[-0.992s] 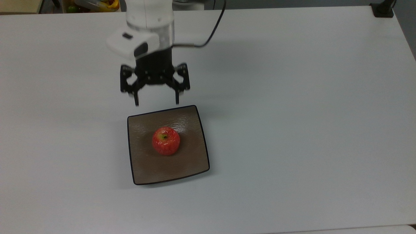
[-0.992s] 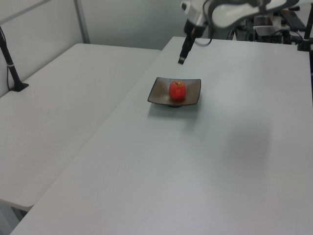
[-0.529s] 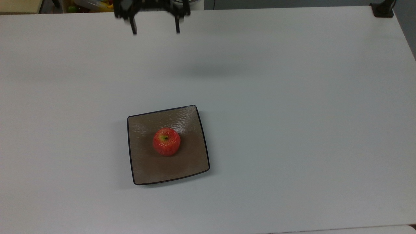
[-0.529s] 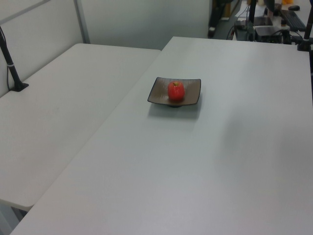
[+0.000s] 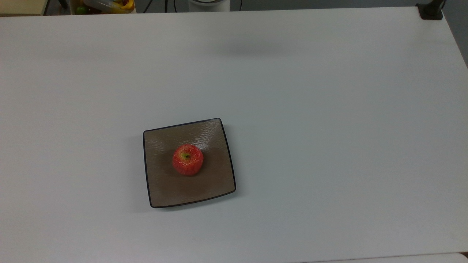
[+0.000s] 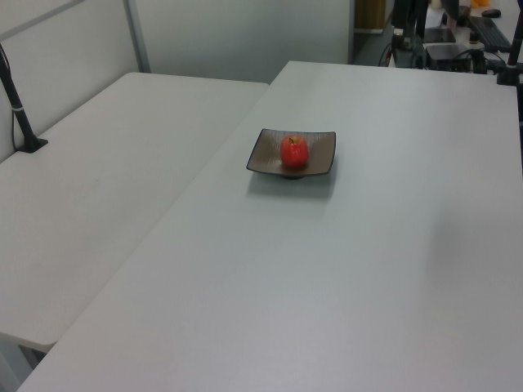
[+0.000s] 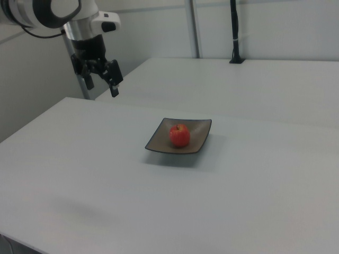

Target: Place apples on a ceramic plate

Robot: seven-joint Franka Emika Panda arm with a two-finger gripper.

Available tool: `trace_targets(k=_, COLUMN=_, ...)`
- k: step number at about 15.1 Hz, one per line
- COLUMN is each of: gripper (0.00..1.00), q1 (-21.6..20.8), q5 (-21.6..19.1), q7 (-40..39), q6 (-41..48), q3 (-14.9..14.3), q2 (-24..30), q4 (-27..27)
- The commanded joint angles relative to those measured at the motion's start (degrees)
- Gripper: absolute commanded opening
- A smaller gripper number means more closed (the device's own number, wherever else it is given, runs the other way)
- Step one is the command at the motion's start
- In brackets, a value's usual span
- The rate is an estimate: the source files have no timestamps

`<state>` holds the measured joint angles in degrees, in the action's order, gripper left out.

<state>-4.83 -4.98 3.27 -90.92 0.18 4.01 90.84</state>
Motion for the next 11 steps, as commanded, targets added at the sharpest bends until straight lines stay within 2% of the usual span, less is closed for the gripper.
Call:
trace_targets(k=1, gripper=1.00, q1=1.9, q5=-0.2, q7=0.4, q6=-2.8, q3=2.5, q2=0.8, q4=3.2)
trace_targets(k=3, gripper=1.00, q1=2.0, q5=0.0, q7=-0.7, q6=-5.6, q3=2.5, q2=-0.3, q4=3.2)
trace_targets(k=6, gripper=1.00, q1=1.9, q5=0.0, q7=-7.3, q6=-10.8, q3=1.9, q2=-1.7, q4=3.5)
trace_targets(k=11, gripper=1.00, q1=1.8, q5=-0.1, q7=-9.2, q6=-11.0, q3=1.0, q2=-1.7, q4=3.8)
